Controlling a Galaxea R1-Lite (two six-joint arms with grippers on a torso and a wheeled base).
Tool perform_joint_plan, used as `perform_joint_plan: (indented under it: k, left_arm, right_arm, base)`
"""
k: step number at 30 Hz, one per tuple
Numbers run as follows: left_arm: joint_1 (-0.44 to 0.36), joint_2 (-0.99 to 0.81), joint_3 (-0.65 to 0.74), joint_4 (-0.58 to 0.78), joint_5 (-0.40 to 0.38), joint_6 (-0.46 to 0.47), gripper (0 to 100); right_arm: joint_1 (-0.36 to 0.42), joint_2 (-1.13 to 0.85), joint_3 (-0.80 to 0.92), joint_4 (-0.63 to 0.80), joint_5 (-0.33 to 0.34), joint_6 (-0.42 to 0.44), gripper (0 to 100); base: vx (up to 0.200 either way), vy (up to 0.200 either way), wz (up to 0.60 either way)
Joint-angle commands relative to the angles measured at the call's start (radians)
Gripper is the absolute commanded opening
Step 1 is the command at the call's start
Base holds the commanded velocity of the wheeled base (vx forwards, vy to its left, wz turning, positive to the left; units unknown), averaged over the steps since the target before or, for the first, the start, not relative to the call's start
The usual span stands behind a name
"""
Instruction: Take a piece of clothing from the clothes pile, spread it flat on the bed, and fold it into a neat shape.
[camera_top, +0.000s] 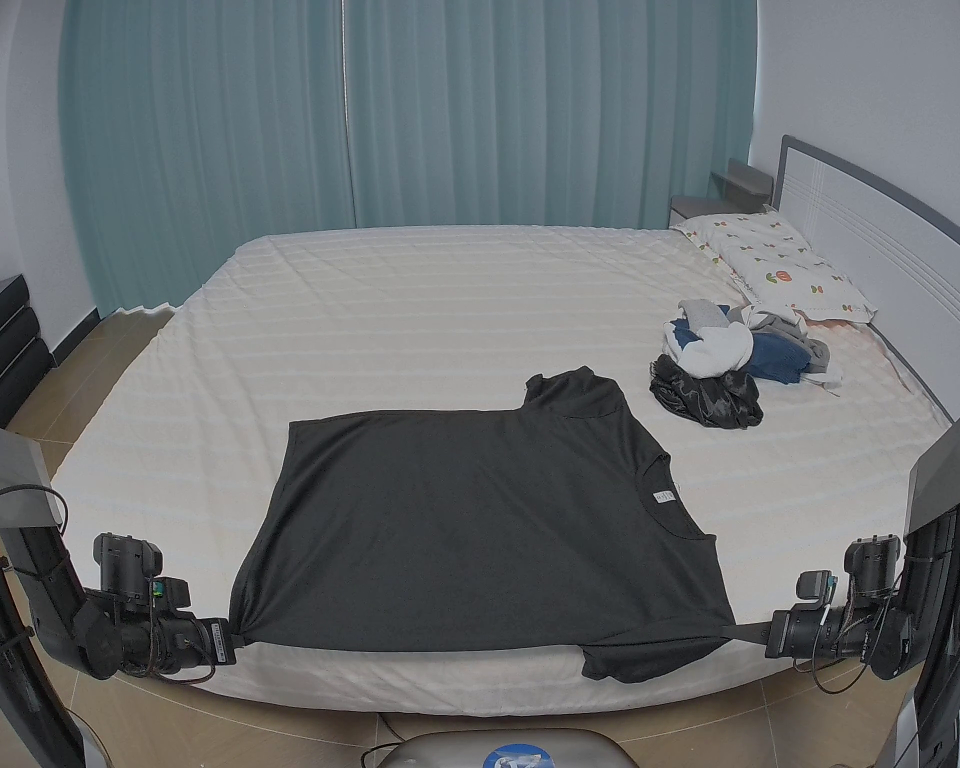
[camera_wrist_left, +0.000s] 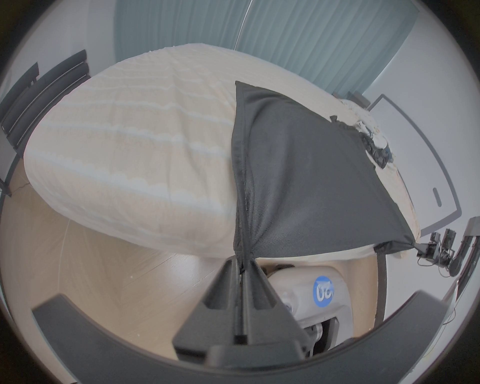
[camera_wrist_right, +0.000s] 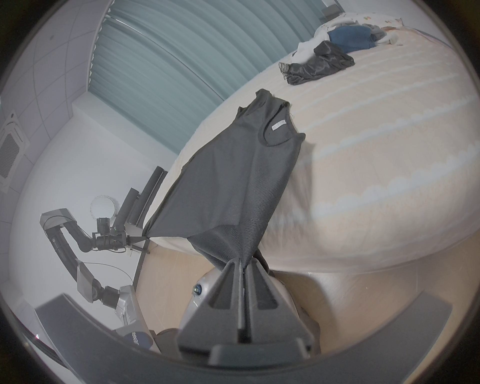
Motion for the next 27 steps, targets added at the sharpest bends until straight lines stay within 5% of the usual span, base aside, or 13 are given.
perform_joint_plan:
  k: [1, 14, 22, 27]
  left_arm:
    - [0.0, -0.053, -0.007, 0.067, 0.022, 0.036, 0]
    - [-0.001, -0.208, -0.12, 0.504, 0.043, 0.091, 0]
    - [0.0, -0.209, -0.171, 0.556, 0.032, 0.076, 0]
    - [0.0, -0.203, -0.247, 0.55, 0.02, -0.056, 0]
  right_arm:
    - [-0.003, -0.052, 0.018, 0.063, 0.001, -0.036, 0]
    - [-0.019, -0.155, 0.018, 0.321, -0.013, -0.213, 0]
    - [-0.018, -0.166, 0.004, 0.243, 0.001, -0.203, 0]
    - [0.008, -0.155, -0.067, 0.158, 0.002, -0.093, 0]
  base:
    - [0.0, 0.0, 0.0]
    - [0.0, 0.0, 0.0]
    - [0.0, 0.0, 0.0]
    - [0.0, 0.0, 0.0]
